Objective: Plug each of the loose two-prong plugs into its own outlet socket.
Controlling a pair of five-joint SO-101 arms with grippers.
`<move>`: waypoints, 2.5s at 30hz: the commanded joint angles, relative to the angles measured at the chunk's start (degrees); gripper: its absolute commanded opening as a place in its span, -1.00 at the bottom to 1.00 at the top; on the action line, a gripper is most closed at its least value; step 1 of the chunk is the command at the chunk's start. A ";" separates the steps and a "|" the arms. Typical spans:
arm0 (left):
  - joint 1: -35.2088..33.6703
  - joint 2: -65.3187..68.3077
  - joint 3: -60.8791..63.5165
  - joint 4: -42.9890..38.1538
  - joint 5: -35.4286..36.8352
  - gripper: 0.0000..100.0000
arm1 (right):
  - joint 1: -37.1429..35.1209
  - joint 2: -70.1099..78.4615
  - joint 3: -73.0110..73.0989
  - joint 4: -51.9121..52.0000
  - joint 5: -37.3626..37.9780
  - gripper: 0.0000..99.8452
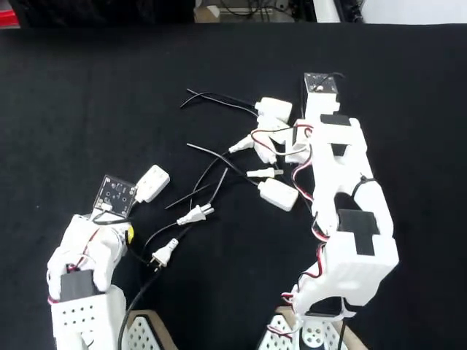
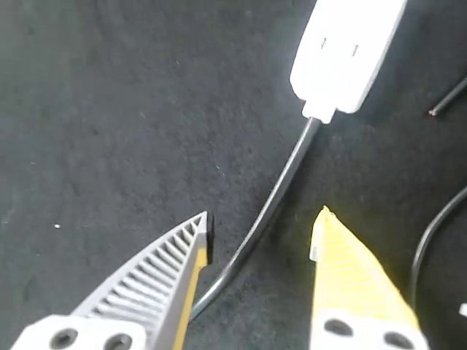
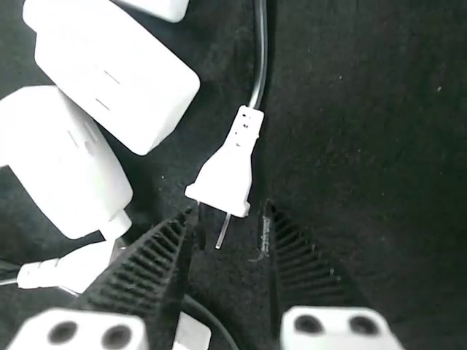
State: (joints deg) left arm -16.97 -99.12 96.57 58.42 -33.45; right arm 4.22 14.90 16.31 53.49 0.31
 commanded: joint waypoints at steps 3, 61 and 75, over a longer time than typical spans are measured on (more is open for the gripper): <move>-0.22 -5.45 0.84 4.92 0.44 -0.53 | 1.23 -0.31 -3.65 -1.14 -0.53 -0.76; -0.31 -5.01 0.84 4.48 0.44 -0.53 | 0.18 18.24 -50.68 40.79 24.44 -0.98; -0.22 -5.01 0.84 4.40 0.35 -0.53 | 0.09 28.26 -51.30 37.71 30.07 -0.44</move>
State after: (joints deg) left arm -16.97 -103.60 96.48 62.73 -33.45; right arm 4.92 43.82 -31.60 90.24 30.02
